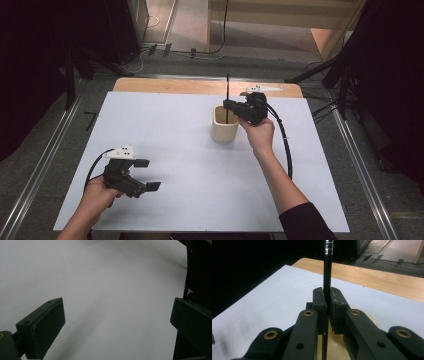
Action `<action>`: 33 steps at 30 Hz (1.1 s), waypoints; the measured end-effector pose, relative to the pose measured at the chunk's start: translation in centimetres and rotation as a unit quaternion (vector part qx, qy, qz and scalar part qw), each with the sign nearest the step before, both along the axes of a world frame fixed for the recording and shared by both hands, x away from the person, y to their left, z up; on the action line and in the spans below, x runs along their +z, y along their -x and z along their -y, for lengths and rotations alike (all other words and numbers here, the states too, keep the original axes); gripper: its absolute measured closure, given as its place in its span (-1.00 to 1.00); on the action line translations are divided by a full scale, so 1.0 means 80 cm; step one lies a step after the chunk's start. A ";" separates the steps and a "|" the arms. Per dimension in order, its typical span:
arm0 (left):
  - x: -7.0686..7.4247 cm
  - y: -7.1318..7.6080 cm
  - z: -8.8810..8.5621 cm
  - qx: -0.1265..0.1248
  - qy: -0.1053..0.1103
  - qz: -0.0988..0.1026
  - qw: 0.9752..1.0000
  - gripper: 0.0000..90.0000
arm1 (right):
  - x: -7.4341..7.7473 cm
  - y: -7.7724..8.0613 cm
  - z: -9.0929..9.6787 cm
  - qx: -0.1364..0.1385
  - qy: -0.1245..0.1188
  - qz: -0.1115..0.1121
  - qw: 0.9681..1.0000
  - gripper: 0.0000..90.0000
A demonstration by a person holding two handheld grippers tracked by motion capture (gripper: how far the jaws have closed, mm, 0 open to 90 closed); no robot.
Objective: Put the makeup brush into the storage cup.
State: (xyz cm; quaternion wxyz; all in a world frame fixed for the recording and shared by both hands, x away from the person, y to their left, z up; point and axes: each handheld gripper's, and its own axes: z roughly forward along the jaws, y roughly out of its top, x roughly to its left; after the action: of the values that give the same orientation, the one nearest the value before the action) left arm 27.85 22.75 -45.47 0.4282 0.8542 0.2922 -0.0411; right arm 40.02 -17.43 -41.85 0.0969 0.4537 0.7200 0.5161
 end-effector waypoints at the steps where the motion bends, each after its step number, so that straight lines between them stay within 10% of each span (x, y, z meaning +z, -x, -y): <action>1: 0.000 0.000 0.000 0.000 0.000 0.000 1.000 -1.00 | 0.000 0.000 0.000 0.001 0.001 -0.001 1.000 0.91; 21: 0.001 -0.002 0.002 -0.003 0.000 0.000 1.000 -1.00 | -0.001 0.004 0.001 0.003 0.009 -0.002 1.000 0.88; 33: 0.002 -0.002 0.001 -0.001 0.000 0.000 1.000 -1.00 | 0.007 0.009 0.003 0.005 0.012 0.059 0.998 -0.09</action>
State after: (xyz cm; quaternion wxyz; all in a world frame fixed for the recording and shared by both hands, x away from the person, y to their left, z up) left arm 28.01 22.70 -45.33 0.4285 0.8543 0.2914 -0.0411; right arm 39.30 -17.65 -41.28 0.1420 0.4180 0.7212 0.5338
